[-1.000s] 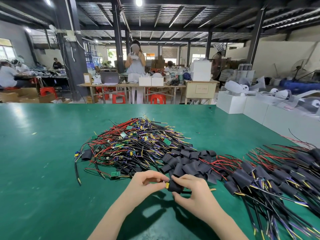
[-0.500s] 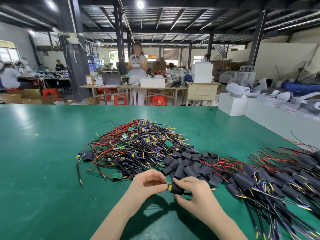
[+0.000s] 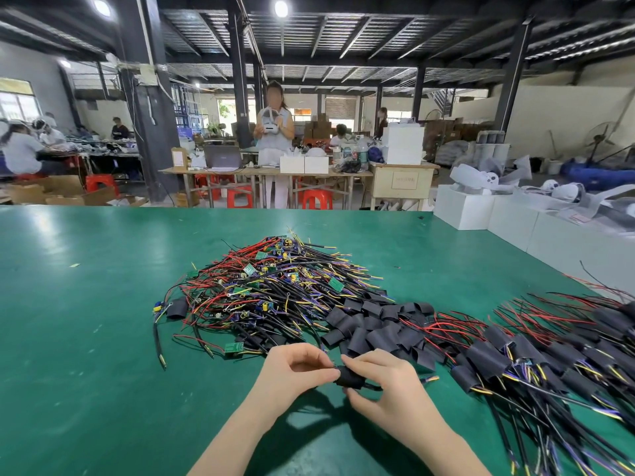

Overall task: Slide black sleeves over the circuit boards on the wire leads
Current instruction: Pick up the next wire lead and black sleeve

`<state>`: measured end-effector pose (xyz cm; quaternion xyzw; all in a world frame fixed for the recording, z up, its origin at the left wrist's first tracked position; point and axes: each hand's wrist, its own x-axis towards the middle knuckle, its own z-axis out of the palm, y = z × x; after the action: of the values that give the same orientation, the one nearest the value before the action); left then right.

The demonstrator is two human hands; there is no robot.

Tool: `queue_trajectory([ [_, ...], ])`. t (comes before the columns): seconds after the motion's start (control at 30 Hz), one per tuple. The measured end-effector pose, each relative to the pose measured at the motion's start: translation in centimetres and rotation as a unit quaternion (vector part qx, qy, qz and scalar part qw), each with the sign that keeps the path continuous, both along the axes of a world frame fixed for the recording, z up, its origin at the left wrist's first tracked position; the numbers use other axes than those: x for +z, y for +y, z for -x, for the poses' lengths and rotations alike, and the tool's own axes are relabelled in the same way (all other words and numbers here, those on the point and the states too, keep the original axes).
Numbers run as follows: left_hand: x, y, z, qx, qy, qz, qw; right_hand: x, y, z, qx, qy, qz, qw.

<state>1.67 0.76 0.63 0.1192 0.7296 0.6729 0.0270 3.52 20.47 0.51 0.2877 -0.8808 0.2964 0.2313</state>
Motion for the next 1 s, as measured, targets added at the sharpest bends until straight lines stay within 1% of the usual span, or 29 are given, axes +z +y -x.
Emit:
queue_trajectory([
  [0.1, 0.1, 0.0, 0.0, 0.012, 0.0, 0.008, 1.0, 0.1, -0.2, -0.1, -0.009, 0.025, -0.015, 1.0],
  [0.2, 0.1, -0.1, 0.0, 0.017, 0.032, 0.019, 0.999, 0.2, -0.5, -0.2, -0.014, 0.051, -0.035, 0.998],
  [0.3, 0.1, -0.1, 0.1, 0.012, 0.047, 0.023, 0.999, 0.1, -0.5, -0.1, -0.02, 0.057, -0.023, 0.998],
  [0.57, -0.1, -0.4, 0.2, -0.014, 0.03, -0.008, 0.999, 0.0, -0.4, -0.1, -0.009, 0.062, 0.003, 0.998],
  [0.67, 0.2, -0.1, 0.2, -0.011, 0.041, -0.01, 0.999, 0.5, -0.1, 0.1, -0.039, 0.111, -0.025, 0.993],
  [0.77, 0.7, -0.4, 0.5, 0.058, 0.111, 0.01, 0.992, 1.9, 1.0, 0.5, -0.116, 0.208, -0.048, 0.97],
  [0.83, 0.7, -1.3, 0.9, 0.151, 0.143, 0.045, 0.977, 3.0, 2.6, 0.6, -0.167, 0.259, -0.031, 0.951],
  [0.9, 0.4, -2.5, 1.5, 0.256, 0.144, 0.09, 0.952, 4.1, 4.6, 0.6, -0.238, 0.286, 0.007, 0.928],
  [0.93, 0.3, -2.9, 1.7, 0.295, 0.136, 0.103, 0.94, 4.5, 5.5, 0.6, -0.291, 0.295, 0.025, 0.91],
  [1.0, -0.1, -3.5, 2.0, 0.339, 0.126, 0.11, 0.926, 4.8, 7.4, 0.9, -0.389, 0.292, 0.059, 0.872],
])
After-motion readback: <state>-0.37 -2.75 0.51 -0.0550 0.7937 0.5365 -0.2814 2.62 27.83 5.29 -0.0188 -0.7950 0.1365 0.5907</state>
